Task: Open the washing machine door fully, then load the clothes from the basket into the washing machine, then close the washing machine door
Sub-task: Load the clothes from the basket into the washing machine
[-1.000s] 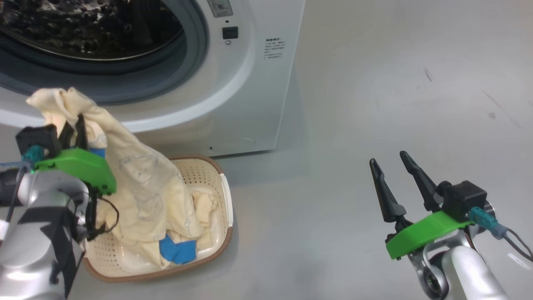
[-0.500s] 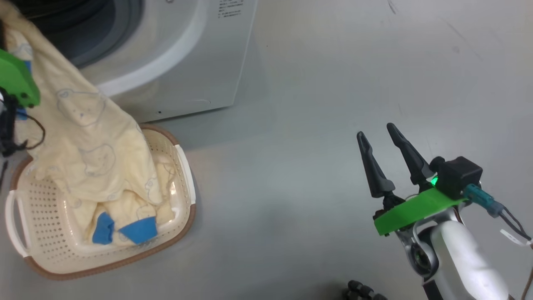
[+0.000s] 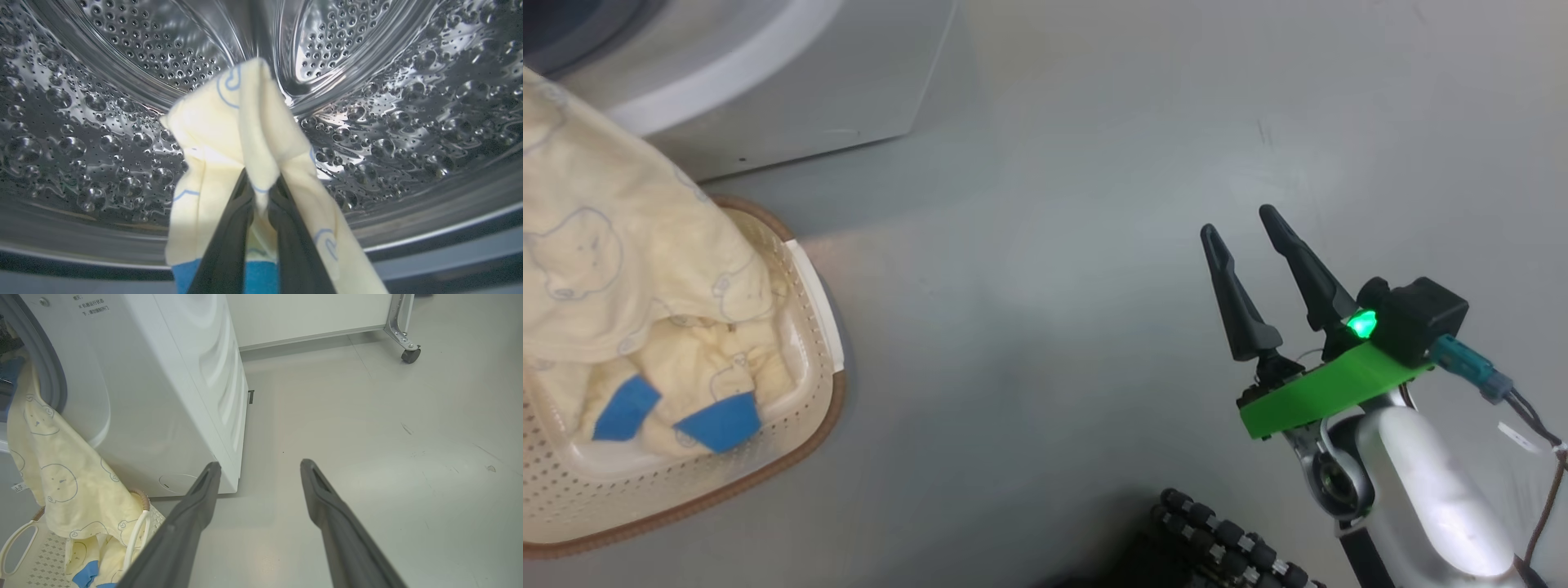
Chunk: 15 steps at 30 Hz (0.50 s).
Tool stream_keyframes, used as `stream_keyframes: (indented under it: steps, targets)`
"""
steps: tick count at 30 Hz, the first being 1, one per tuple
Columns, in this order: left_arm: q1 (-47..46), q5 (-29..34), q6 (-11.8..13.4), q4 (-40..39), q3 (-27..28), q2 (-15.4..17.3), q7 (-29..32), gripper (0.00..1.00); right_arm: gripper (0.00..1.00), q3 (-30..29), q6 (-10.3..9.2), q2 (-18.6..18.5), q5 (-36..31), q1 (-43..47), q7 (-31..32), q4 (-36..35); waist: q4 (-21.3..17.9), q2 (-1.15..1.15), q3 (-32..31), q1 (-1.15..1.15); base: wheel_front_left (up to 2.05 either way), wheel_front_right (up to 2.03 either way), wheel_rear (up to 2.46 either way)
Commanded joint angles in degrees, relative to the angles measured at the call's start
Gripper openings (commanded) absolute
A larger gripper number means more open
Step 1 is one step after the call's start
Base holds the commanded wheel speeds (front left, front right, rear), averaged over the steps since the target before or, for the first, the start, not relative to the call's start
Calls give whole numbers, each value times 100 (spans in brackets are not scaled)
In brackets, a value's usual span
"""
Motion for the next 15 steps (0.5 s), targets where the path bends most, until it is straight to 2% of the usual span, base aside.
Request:
stream_keyframes:
  steps: [1, 9, 15]
  targets:
    - [-499, 83, -5, -196, 189, 426, -196, 0, 100, 98, 21, -49, 55, -79, -54, -207, -128, 0, 196, -1, 0, 0, 0]
    - [-1303, 612, -23, -106, -10, 743, -1296, 0, 100, 118, 21, -49, 179, -199, -54, -331, -230, 0, 561, -1, 0, 0, 0]
    - [-1458, 607, -70, 388, -100, 718, -1262, 0, 100, 129, 21, -49, 192, -240, -54, -328, -220, 0, 611, -1, 0, 0, 0]
